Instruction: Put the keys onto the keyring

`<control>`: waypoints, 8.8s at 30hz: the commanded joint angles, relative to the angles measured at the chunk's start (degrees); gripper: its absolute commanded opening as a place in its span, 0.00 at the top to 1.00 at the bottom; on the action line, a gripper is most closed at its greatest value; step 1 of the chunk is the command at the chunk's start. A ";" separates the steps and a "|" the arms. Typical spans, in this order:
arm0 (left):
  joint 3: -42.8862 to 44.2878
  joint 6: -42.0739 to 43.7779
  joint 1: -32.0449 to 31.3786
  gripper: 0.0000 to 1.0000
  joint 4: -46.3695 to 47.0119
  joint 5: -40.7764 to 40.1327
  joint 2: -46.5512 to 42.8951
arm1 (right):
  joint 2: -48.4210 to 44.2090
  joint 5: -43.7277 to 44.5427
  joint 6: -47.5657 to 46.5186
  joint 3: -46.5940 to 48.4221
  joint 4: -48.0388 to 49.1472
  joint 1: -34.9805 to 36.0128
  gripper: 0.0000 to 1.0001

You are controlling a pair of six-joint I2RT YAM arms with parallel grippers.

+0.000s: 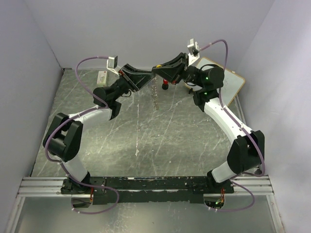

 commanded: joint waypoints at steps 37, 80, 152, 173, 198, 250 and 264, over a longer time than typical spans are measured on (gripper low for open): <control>-8.00 56.15 -6.65 0.48 -43.31 -1.08 -24.09 | -20.08 17.92 -15.12 -12.26 -19.44 0.04 1.00; -9.08 72.59 -2.97 0.43 -41.37 7.02 -25.97 | -18.98 0.60 -20.34 -8.43 -25.09 -0.03 1.00; 0.50 46.94 -4.31 0.90 -16.21 27.27 -5.50 | -15.03 -4.05 -15.82 -8.50 -19.42 -0.16 1.00; -7.28 31.18 -2.17 0.93 -21.20 -4.47 -12.48 | -18.22 1.64 -21.02 -12.05 -26.34 -0.16 1.00; -16.09 9.95 -0.63 0.93 8.70 -11.68 -3.74 | -17.63 9.58 -17.43 -18.05 -20.55 -0.42 1.00; -7.21 61.79 1.29 0.16 -28.41 20.05 -13.14 | -14.75 -4.24 -22.49 -7.01 -28.64 -1.56 1.00; -4.97 57.13 1.22 0.20 -24.07 23.21 -11.11 | -14.23 -5.10 -21.95 -7.34 -28.02 -1.57 1.00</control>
